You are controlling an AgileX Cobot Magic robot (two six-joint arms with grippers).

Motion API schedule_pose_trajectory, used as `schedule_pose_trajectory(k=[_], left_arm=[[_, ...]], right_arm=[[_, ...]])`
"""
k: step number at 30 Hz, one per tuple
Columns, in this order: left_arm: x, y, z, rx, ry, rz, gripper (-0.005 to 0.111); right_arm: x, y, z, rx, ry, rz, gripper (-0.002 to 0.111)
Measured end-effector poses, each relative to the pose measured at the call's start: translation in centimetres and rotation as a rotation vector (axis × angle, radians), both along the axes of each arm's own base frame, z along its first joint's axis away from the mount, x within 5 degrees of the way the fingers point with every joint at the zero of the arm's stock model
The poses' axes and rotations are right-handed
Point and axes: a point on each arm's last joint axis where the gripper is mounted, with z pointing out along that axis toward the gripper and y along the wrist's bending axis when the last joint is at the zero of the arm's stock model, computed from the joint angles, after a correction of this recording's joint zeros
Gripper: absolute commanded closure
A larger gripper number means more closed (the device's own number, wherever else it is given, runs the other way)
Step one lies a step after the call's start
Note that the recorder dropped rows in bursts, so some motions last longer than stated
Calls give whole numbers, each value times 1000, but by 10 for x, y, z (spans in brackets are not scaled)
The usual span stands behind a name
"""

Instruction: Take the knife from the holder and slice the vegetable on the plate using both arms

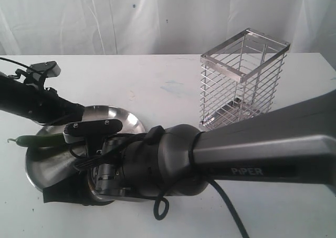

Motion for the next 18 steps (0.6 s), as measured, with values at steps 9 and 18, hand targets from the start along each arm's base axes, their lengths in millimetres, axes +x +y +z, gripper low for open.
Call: schedule_pose_trajectory(k=[9,18], left_arm=[[2,1,-14,14,35,-6,105],[3,1,-15,11,37,4,105]], right_arm=[[0,0,0,0,0,0,108],[0,0,0,-5,-5,10,108]])
